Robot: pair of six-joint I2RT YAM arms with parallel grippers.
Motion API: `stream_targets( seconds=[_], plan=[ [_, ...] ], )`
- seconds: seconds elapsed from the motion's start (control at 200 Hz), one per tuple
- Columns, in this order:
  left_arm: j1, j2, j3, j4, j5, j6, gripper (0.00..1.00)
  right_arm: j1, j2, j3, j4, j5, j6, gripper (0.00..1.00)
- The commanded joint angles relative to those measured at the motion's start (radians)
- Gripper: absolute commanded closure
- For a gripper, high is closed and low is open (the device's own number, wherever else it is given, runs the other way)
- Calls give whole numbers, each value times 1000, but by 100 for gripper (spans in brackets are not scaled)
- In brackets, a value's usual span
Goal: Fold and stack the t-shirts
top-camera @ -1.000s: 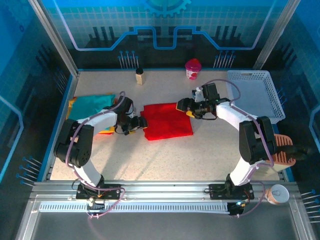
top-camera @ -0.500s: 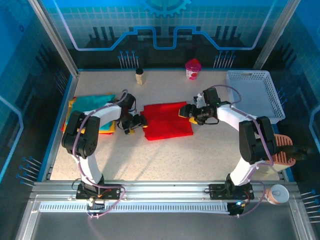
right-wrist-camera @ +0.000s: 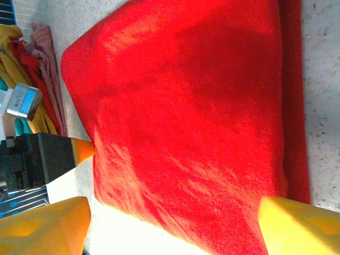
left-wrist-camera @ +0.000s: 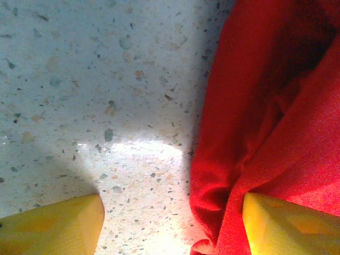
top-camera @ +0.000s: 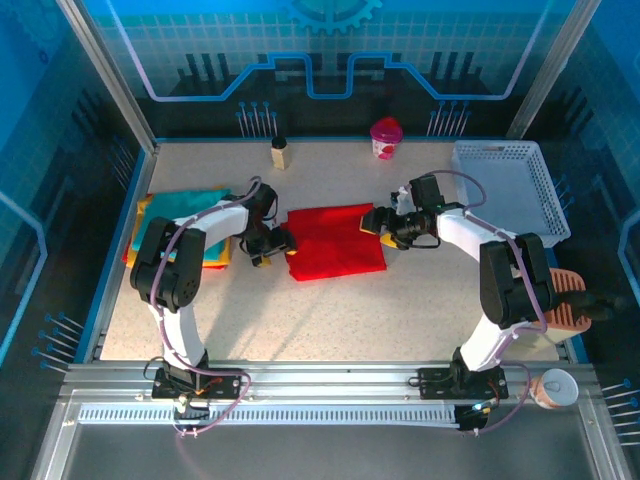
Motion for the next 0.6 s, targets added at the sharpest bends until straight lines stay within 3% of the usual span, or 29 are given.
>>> stream_targets(
  seconds=[0.0,0.24,0.595],
  plan=[
    [-33,45,42,212,43,38,27,-17,-32,-12,-17,-27,2,17],
    [-33,15,96,79,-46,98,27,-20,-35,-3,-38,-30,-5,17],
    [-35,71,137,43,-65,100,29,-20,-48,-26,-41,-25,-6,17]
  ],
)
